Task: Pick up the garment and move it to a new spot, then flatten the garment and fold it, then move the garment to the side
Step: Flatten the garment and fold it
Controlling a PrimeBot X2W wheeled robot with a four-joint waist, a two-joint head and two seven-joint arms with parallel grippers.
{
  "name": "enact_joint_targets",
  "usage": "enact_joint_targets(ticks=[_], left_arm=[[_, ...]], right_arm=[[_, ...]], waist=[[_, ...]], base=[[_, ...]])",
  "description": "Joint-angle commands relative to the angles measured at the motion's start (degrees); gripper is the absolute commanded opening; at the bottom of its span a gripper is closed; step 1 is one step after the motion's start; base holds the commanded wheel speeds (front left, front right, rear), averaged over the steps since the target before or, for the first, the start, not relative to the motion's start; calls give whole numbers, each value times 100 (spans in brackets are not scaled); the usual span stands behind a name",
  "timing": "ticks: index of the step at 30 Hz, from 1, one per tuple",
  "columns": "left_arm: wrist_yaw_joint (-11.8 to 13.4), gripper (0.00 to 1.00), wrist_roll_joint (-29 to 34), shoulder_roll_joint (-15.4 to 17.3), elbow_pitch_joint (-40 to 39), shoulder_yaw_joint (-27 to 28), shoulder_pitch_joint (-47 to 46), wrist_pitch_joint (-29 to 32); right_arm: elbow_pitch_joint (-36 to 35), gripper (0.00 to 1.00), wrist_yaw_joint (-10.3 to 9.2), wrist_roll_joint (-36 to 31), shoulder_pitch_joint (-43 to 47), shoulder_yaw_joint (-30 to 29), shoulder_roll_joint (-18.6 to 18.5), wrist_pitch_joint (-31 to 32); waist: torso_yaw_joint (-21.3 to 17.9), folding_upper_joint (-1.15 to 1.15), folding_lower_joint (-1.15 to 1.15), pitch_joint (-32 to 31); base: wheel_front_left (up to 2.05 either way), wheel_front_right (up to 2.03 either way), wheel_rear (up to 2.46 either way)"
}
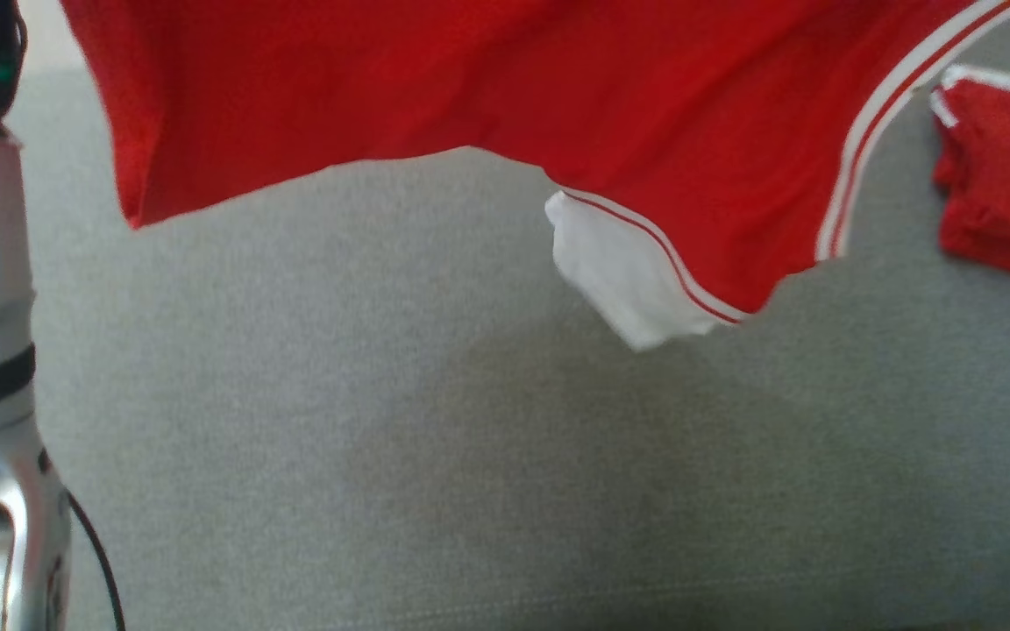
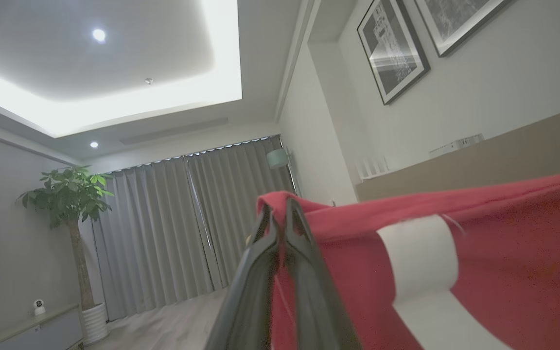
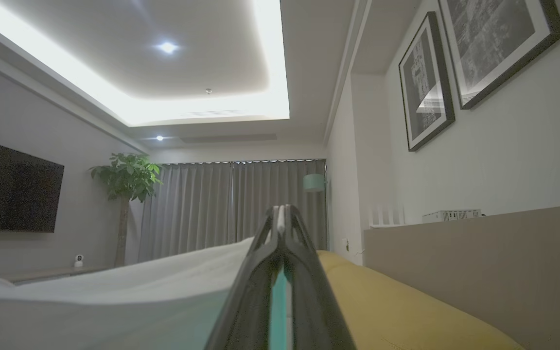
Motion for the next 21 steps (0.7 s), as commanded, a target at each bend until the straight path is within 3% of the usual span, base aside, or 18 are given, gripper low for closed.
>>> enact_joint_targets(ticks=[1, 6, 14, 18, 21], left_arm=[[42, 0, 56, 268, -82, 112, -234, 36], [172, 0, 264, 263, 677, -34, -775, -48], [603, 0, 388, 246, 1702, 54, -2090, -649], [646, 0, 254, 270, 2061, 148, -2012, -705], [718, 0, -14, 165, 2146, 337, -1355, -710]], right_arm=[[-116, 0, 37, -47, -256, 31, 48, 33], [583, 0, 37, -548, -937, -88, 131, -168], [1595, 0, 37, -1738, -2437, -957, 431, -903], [1805, 0, 37, -1903, -2375, -1255, 482, -950], [1878, 0, 37, -1605, -1653, -1232, 537, -954]], waist=[[63, 0, 0, 286], [65, 0, 0, 865], [-63, 0, 0, 1414], [-130, 0, 0, 1448], [-148, 0, 0, 1473]], base=[[0, 0, 0], [0, 0, 0], [0, 0, 0], [0, 0, 0], [0, 0, 0]])
